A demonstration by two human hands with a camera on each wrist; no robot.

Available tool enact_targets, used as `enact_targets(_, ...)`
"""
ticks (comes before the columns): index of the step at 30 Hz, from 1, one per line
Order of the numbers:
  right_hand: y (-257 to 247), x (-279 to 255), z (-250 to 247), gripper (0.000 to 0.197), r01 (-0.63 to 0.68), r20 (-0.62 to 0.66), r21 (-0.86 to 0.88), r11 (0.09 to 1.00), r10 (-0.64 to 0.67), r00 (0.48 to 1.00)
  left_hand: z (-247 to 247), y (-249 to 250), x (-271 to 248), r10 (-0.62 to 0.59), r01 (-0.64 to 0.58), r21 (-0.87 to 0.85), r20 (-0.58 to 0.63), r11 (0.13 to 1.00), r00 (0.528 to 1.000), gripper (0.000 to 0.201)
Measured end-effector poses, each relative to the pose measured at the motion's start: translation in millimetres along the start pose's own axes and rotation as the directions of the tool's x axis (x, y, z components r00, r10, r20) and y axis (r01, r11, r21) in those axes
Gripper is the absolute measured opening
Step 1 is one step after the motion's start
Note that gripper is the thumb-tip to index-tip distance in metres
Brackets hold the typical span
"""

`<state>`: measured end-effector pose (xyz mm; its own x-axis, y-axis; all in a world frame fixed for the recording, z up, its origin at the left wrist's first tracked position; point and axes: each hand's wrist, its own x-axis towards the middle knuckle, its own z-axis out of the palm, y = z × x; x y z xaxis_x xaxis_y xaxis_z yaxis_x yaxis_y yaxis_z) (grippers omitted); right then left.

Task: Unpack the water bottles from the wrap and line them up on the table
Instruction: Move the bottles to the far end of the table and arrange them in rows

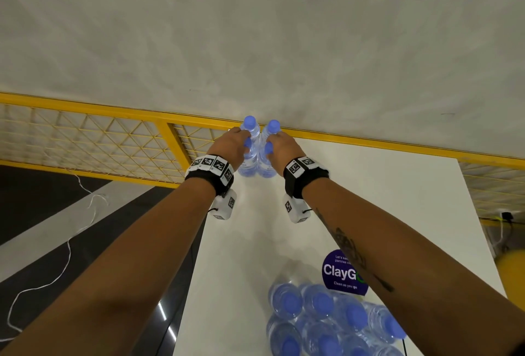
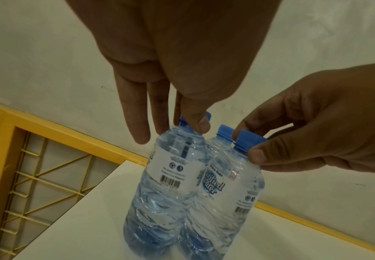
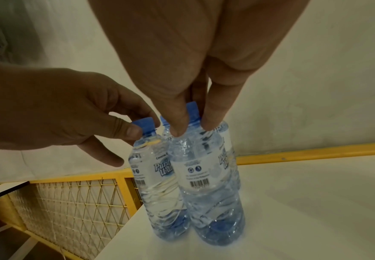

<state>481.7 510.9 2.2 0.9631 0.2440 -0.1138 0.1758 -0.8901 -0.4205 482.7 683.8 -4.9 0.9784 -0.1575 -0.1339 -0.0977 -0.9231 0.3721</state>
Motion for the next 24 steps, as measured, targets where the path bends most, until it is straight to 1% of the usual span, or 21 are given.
enact_targets(5,-1,1,3,0.016,-0.012,0.0,0.017,1.0,0.012,1.0,0,0,1,0.002,-0.002,0.012,0.018,1.0,1.0,0.039)
enact_targets(7,0,0,3,0.02,-0.026,0.008,0.024,0.999,0.026,1.0,-2,1,0,-0.014,0.014,0.009,0.029,1.0,0.999,0.044)
enact_targets(8,1,-2,2,0.028,-0.038,0.017,0.033,0.999,0.038,0.999,-2,1,-2,-0.028,0.028,0.005,0.032,1.0,0.999,0.049)
enact_targets(9,2,-5,2,0.04,-0.052,0.027,0.047,0.998,0.05,0.998,-3,1,-6,-0.042,0.042,0.005,0.028,0.999,0.999,0.056)
enact_targets(10,4,-11,0,0.054,-0.065,0.033,0.06,0.996,0.063,0.997,-3,1,-10,-0.048,0.047,0.012,0.013,0.999,0.999,0.061)
enact_targets(11,5,-18,-2,0.063,-0.073,0.031,0.07,0.995,0.071,0.997,-3,2,-16,-0.045,0.045,0.027,-0.015,0.999,0.999,0.063)
enact_targets(12,6,-26,-6,0.067,-0.072,0.022,0.077,0.994,0.071,0.997,-4,4,-24,-0.038,0.04,0.04,-0.051,0.998,0.998,0.064)
enact_targets(15,4,-62,-21,0.059,-0.008,-0.002,0.103,0.995,0.008,1.0,-7,17,-53,-0.001,0.006,0.028,-0.157,1.0,0.988,0.056)
enact_targets(18,0,-109,-34,0.053,0.071,0.036,0.132,0.989,-0.076,0.996,-1,36,-94,0.102,-0.113,-0.037,-0.221,0.993,0.97,0.049)
enact_targets(20,-3,-145,-38,0.048,0.097,0.082,0.134,0.986,-0.108,0.991,8,49,-126,0.173,-0.195,-0.093,-0.205,0.976,0.963,0.043)
enact_targets(22,-7,-184,-42,0.043,0.119,0.132,0.132,0.984,-0.136,0.982,18,64,-160,0.229,-0.249,-0.156,-0.139,0.956,0.964,0.037)
enact_targets(24,-10,-223,-42,0.039,0.142,0.204,0.149,0.979,-0.171,0.964,28,78,-192,0.297,-0.305,-0.205,-0.072,0.93,0.952,0.035)
